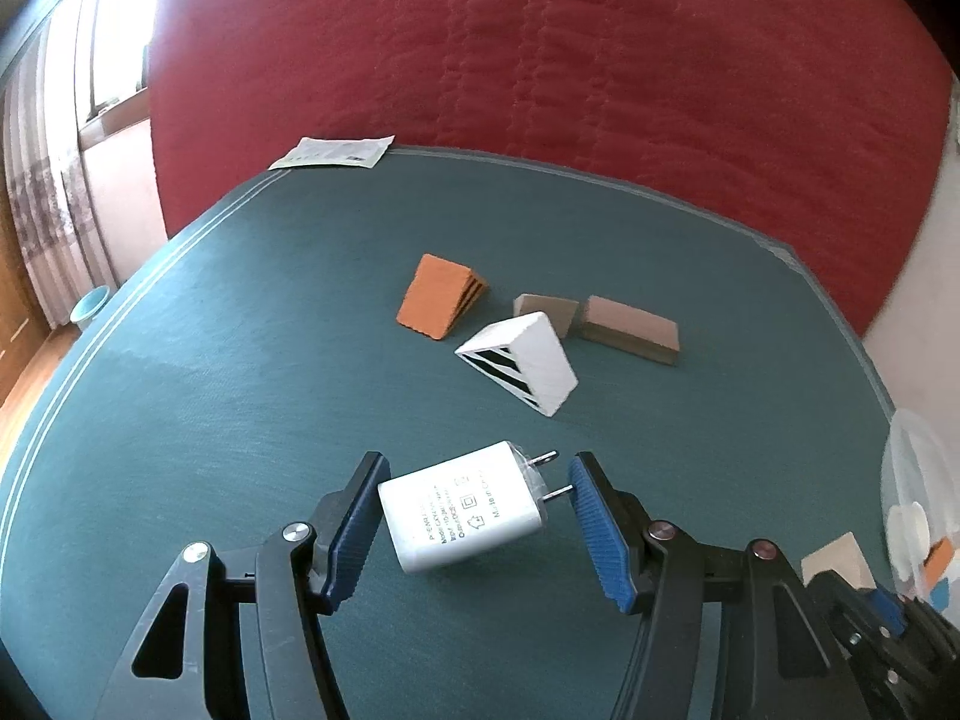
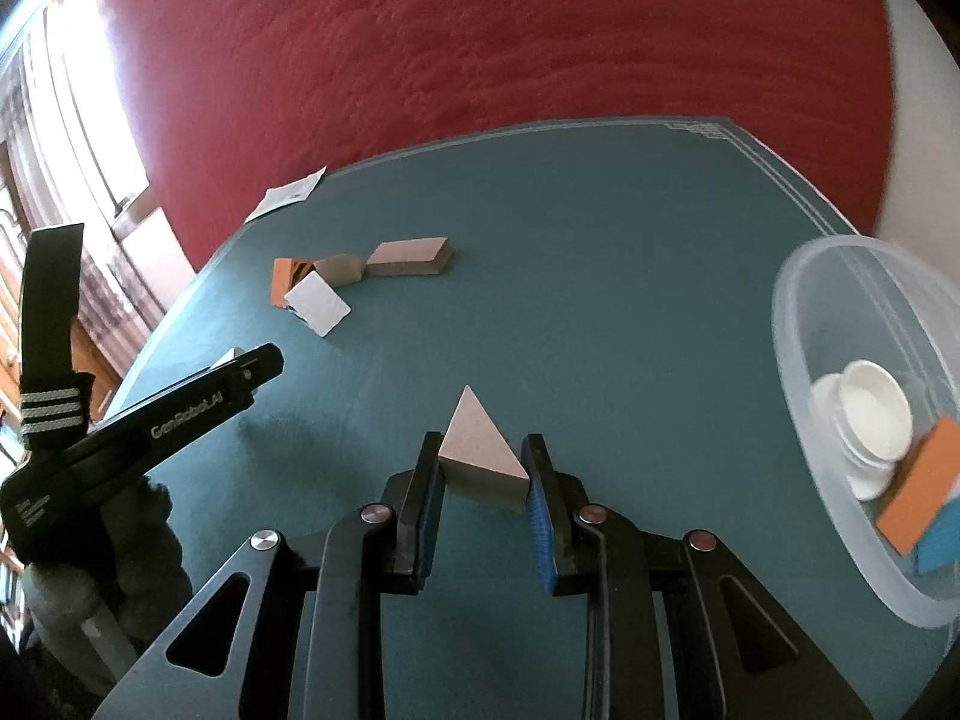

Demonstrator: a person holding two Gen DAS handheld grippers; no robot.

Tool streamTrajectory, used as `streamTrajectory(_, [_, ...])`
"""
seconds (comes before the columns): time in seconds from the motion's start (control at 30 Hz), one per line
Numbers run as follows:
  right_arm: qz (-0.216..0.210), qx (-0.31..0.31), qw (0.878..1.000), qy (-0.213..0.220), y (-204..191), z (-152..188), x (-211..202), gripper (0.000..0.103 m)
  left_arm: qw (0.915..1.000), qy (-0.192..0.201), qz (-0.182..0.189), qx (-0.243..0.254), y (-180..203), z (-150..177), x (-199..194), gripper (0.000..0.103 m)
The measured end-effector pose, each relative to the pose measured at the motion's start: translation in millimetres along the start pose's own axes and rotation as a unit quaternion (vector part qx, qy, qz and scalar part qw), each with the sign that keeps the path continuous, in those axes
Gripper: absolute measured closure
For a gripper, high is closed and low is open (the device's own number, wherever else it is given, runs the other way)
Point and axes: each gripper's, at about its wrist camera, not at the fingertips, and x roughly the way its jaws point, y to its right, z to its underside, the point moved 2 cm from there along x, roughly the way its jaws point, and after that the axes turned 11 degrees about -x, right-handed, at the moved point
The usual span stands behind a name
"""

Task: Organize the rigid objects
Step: 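Carry the beige triangle to the bowl with the right gripper while the left carries the charger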

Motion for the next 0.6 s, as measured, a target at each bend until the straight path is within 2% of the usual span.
streamTrajectory(0.27, [0.024,0.022,0.999,0.01,14,9,-22,0.076,0.9998,0.0,0.018,0.01,7,2,-5,0.038])
streamTrajectory(0.6, [0.076,0.059,0.995,0.033,43,23,-59,0.076,0.9995,0.004,0.029,0.016,10,5,-12,0.038])
